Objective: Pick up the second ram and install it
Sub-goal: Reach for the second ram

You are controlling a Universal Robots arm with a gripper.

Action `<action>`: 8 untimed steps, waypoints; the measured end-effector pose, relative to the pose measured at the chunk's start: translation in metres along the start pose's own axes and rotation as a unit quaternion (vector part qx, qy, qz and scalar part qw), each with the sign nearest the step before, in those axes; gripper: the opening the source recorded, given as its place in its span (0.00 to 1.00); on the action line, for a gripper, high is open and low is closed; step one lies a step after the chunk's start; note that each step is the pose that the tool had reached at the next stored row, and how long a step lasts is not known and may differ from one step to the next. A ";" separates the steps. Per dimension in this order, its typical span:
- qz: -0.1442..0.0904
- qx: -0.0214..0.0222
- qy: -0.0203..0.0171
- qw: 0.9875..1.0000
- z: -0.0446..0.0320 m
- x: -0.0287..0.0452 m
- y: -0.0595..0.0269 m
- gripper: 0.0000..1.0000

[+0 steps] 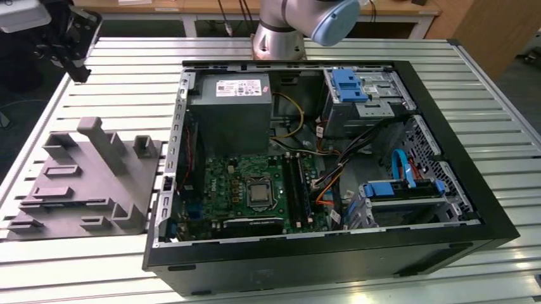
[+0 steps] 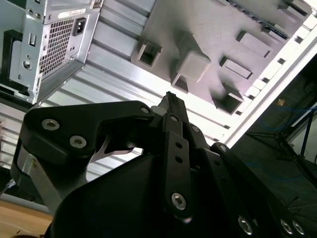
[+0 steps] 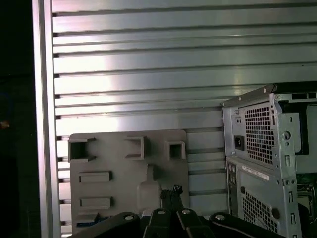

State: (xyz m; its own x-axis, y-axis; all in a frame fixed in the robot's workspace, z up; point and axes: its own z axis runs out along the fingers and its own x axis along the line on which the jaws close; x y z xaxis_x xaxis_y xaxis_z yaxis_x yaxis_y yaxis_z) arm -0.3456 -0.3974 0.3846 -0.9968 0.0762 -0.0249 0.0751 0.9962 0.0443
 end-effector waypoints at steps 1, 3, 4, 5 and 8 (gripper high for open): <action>0.000 0.000 0.000 1.000 0.0007 0.0026 -0.0002 0.10; 0.000 0.000 0.000 1.000 0.0021 0.0071 -0.0006 0.10; 0.000 0.000 0.000 1.000 0.0029 0.0093 -0.0009 0.10; 0.000 0.000 0.000 1.000 0.0037 0.0113 -0.0012 0.10; 0.000 0.000 0.000 1.000 0.0060 0.0176 -0.0029 0.10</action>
State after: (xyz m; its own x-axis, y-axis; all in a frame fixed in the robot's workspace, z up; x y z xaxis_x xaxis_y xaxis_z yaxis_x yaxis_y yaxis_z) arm -0.3633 -0.3987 0.3780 -0.9968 0.0762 -0.0249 0.0751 0.9962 0.0444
